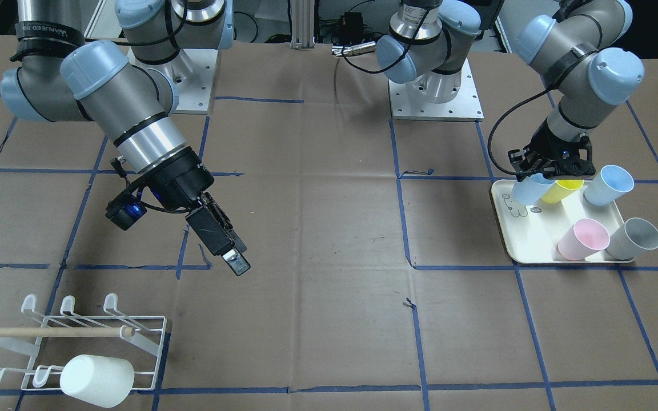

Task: Transfer IKEA cup to right arm and place on rack

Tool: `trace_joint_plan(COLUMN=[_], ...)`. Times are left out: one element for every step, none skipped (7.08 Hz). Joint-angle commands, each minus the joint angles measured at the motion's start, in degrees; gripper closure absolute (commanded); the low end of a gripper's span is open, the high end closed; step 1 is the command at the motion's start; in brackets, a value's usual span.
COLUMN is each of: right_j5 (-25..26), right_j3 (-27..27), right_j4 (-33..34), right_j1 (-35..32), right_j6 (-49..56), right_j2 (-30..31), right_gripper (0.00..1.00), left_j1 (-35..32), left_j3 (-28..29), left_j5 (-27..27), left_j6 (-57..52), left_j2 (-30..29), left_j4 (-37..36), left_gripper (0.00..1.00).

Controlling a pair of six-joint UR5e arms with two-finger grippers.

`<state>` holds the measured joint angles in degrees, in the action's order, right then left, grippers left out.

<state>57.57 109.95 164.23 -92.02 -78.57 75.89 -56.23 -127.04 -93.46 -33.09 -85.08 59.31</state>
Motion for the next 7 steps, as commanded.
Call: trace_joint_plan(right_j5=[0.00,0.09,0.09,0.09,0.09,0.09,0.09], right_j3=[-0.17,-0.17,-0.26,-0.35,-0.52,-0.52,-0.61], right_j4=[-14.76,-15.94,-15.96,-15.87,-15.61,-15.52,-15.52], right_j1=[0.00,0.00,0.00,0.00,0.00,0.00,0.00], right_j6=[0.00,-0.09,-0.09,-0.09,-0.09,-0.09,-0.09], right_j2=[-0.13,-0.13,-0.04,-0.04,0.05,0.05,0.22], right_gripper=[0.00,0.00,0.00,0.00,0.00,0.00,0.00], left_j1=[-0.46,-0.46,-0.55,-0.64,-0.81,-1.16,-1.51], left_j3=[9.74,17.02,24.84,32.22,37.17,38.35,38.36], left_j5=[2.47,4.58,7.48,9.24,10.65,13.63,21.14], left_j6=[0.13,0.65,1.35,1.36,0.75,0.39,-1.09], left_j2=[-0.44,-1.22,-2.62,-5.42,-8.15,-9.22,-9.32], left_j4=[7.96,15.32,22.27,27.21,30.57,30.43,28.69], left_gripper=[1.00,1.00,1.00,1.00,1.00,1.00,1.00])
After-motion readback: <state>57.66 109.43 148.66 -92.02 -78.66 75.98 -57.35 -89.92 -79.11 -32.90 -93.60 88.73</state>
